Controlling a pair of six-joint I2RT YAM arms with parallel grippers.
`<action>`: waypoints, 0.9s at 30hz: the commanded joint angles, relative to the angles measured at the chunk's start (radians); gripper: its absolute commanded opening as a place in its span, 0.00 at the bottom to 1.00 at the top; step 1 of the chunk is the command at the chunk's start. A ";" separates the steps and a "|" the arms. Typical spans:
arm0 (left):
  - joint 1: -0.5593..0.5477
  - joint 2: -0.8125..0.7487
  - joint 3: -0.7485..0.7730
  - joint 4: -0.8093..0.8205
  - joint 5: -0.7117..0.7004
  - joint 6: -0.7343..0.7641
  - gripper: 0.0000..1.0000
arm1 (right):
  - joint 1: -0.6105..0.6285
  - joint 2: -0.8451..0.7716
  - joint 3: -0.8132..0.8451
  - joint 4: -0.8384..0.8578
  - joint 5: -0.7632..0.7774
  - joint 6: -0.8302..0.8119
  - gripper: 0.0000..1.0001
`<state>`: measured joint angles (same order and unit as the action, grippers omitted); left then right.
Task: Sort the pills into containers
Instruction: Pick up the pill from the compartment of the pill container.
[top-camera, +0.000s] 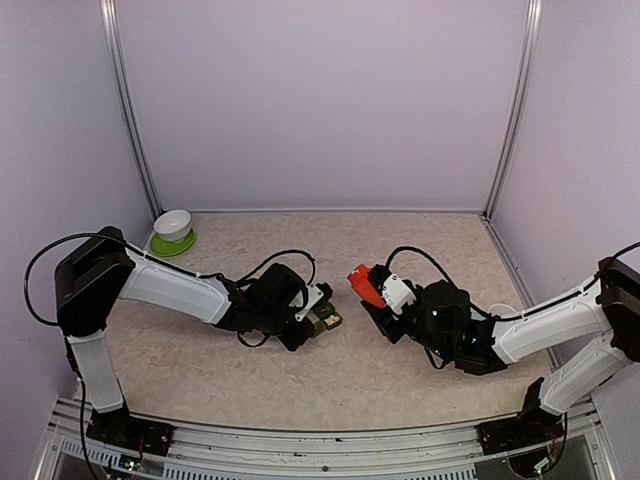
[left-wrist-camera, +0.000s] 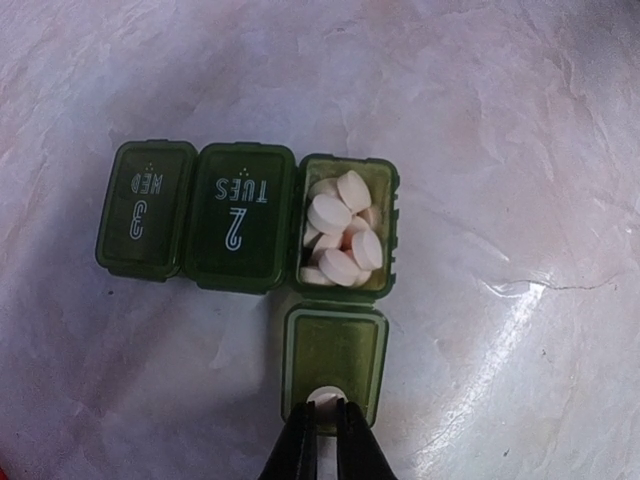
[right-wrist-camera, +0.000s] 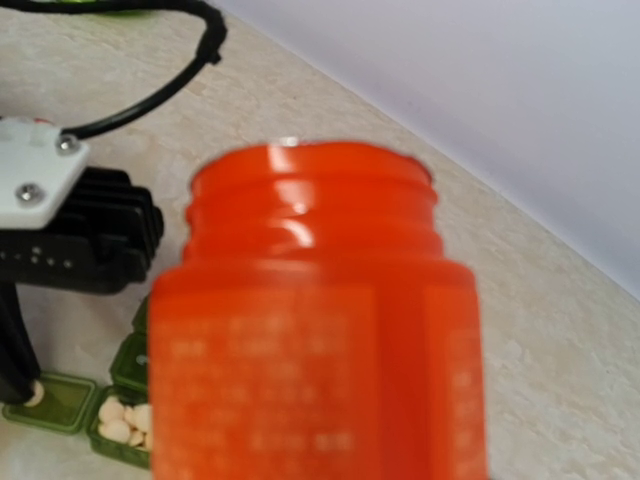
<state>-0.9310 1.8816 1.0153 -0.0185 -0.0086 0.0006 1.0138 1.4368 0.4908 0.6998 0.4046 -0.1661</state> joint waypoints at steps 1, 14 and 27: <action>-0.007 0.010 -0.004 0.020 -0.006 -0.001 0.09 | -0.008 0.002 0.022 0.014 0.003 0.011 0.44; -0.006 -0.058 -0.006 0.016 -0.007 -0.008 0.09 | -0.008 0.004 0.020 0.015 0.002 0.010 0.44; -0.006 -0.034 -0.009 0.014 -0.002 -0.010 0.27 | -0.008 0.008 0.023 0.015 -0.001 0.010 0.44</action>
<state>-0.9314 1.8538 1.0149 -0.0174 -0.0086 -0.0071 1.0138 1.4372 0.4908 0.6998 0.4042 -0.1661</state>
